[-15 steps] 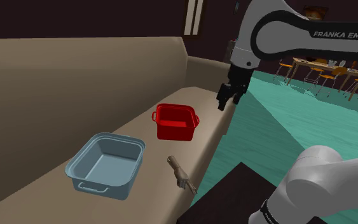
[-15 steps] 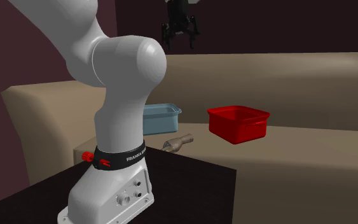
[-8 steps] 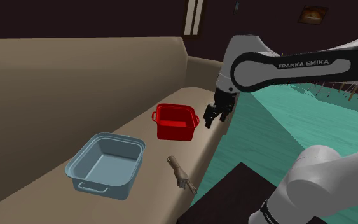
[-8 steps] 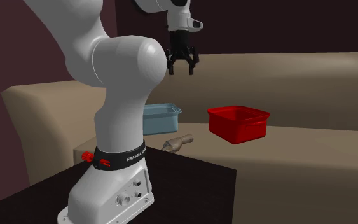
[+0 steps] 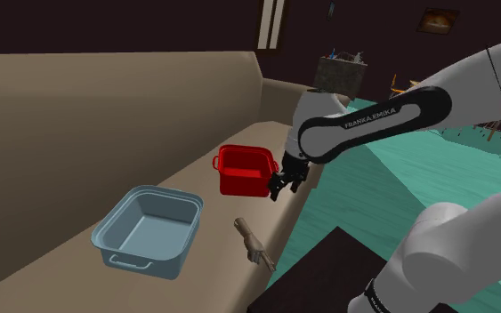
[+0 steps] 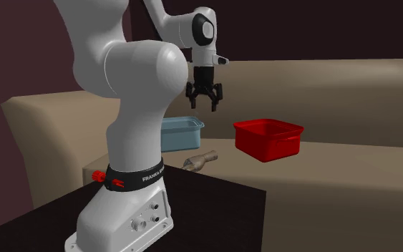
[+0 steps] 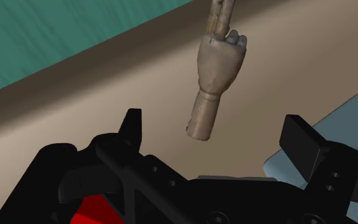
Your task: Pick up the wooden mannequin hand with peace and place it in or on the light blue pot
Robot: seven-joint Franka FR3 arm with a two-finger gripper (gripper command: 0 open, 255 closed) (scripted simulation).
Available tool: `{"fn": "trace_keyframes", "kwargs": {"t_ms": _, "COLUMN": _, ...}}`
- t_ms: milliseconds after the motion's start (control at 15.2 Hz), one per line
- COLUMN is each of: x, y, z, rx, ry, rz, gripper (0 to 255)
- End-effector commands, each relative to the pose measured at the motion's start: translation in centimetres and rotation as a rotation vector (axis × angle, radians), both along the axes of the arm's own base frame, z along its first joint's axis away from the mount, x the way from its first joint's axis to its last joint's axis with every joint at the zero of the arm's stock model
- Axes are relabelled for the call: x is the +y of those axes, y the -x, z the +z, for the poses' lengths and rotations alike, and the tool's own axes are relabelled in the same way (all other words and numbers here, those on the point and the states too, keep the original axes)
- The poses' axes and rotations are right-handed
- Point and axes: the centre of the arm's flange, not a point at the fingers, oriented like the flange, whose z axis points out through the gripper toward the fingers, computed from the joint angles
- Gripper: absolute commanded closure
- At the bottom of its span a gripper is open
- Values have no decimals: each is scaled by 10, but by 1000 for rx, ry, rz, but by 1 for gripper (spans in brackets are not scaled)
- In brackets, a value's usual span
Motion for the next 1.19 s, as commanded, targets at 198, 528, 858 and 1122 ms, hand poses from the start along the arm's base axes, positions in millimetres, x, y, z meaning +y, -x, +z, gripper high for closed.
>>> {"fn": "trace_keyframes", "kwargs": {"t_ms": 198, "x": 5, "y": -15, "z": -64, "rx": 1, "ry": -34, "rz": -15, "gripper": 0}}
{"fn": "trace_keyframes", "kwargs": {"t_ms": 528, "x": 14, "y": -32, "z": -127, "rx": 3, "ry": -67, "rz": -30, "gripper": 0}}
{"fn": "trace_keyframes", "kwargs": {"t_ms": 858, "x": 25, "y": -49, "z": -189, "rx": 6, "ry": -101, "rz": -44, "gripper": 0}}
{"fn": "trace_keyframes", "kwargs": {"t_ms": 1122, "x": 29, "y": -53, "z": -216, "rx": 7, "ry": -107, "rz": -47, "gripper": 0}}
